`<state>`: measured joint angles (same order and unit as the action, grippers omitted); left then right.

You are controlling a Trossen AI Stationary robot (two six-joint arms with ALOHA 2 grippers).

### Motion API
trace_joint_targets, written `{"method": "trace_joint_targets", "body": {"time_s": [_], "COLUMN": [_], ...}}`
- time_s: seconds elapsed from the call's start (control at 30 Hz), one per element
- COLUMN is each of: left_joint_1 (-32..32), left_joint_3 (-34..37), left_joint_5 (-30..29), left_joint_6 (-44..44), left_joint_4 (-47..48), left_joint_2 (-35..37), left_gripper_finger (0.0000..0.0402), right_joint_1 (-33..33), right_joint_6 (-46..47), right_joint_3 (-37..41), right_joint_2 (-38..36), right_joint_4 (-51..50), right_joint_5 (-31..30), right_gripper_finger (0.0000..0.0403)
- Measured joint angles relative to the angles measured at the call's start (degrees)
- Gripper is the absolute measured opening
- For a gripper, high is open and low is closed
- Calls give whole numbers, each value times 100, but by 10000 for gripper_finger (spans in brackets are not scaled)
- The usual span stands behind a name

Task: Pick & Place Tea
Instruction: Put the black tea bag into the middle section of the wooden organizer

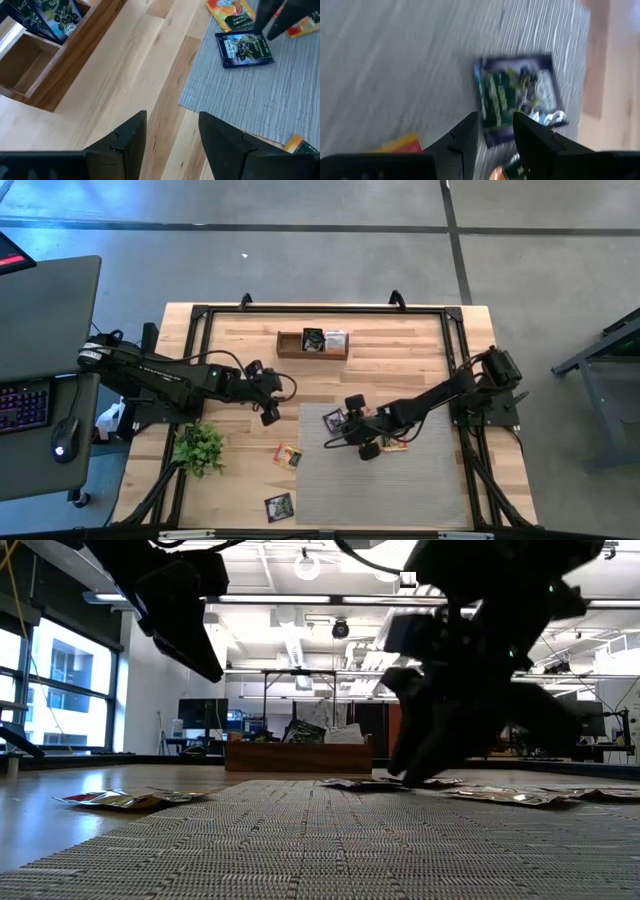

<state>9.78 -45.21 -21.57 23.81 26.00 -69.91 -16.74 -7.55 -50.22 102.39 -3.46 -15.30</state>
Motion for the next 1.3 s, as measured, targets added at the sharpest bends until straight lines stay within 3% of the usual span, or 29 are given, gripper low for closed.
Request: {"method": "trace_joint_targets", "body": {"time_s": [0.4, 0.73, 1.07, 1.3], "left_joint_1": [0, 0, -2, -7], "left_joint_3": [0, 0, 2, 0], "left_joint_5": [-17, -17, -26, 304], "left_joint_6": [10, 48, 50, 331], "left_joint_4": [-360, -384, -780, -1703], "left_joint_2": [-4, -4, -4, -289], "left_gripper_finger": [177, 177, 177, 177], "right_joint_1": [301, 635, 608, 608], "right_joint_6": [-356, 29, -144, 171], "right_joint_3": [611, 776, 836, 811], "right_joint_2": [-18, -16, -444, -1082], "right_joint_4": [816, 863, 1112, 1288], "right_joint_5": [357, 1337, 1757, 1715], "right_gripper_finger": [109, 5, 6, 2]}}
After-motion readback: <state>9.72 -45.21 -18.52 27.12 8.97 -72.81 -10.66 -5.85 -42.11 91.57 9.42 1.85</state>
